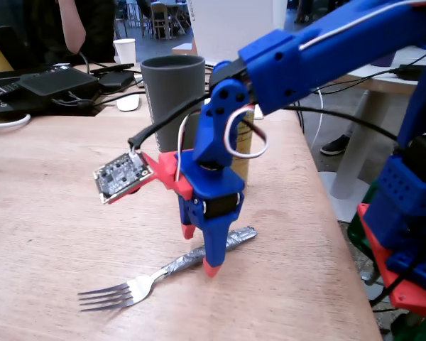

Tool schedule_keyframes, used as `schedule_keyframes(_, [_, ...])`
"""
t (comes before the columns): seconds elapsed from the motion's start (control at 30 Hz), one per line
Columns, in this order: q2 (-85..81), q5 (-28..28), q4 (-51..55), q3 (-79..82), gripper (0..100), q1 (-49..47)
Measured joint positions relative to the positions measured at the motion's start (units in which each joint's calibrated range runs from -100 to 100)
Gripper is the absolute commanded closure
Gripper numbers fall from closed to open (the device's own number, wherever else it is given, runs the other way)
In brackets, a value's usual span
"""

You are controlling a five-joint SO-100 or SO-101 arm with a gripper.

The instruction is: Grab the fork and place it in gray glass

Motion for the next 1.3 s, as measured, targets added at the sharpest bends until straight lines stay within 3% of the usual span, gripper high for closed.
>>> schedule_keyframes(0.3, [6.05, 0.00, 0.25, -6.22, 73, -0.28])
schedule_keyframes(0.5, [6.05, -4.00, 0.58, -6.22, 73, -8.45])
schedule_keyframes(1.3, [8.65, -3.76, 0.41, -9.02, 74, -7.14])
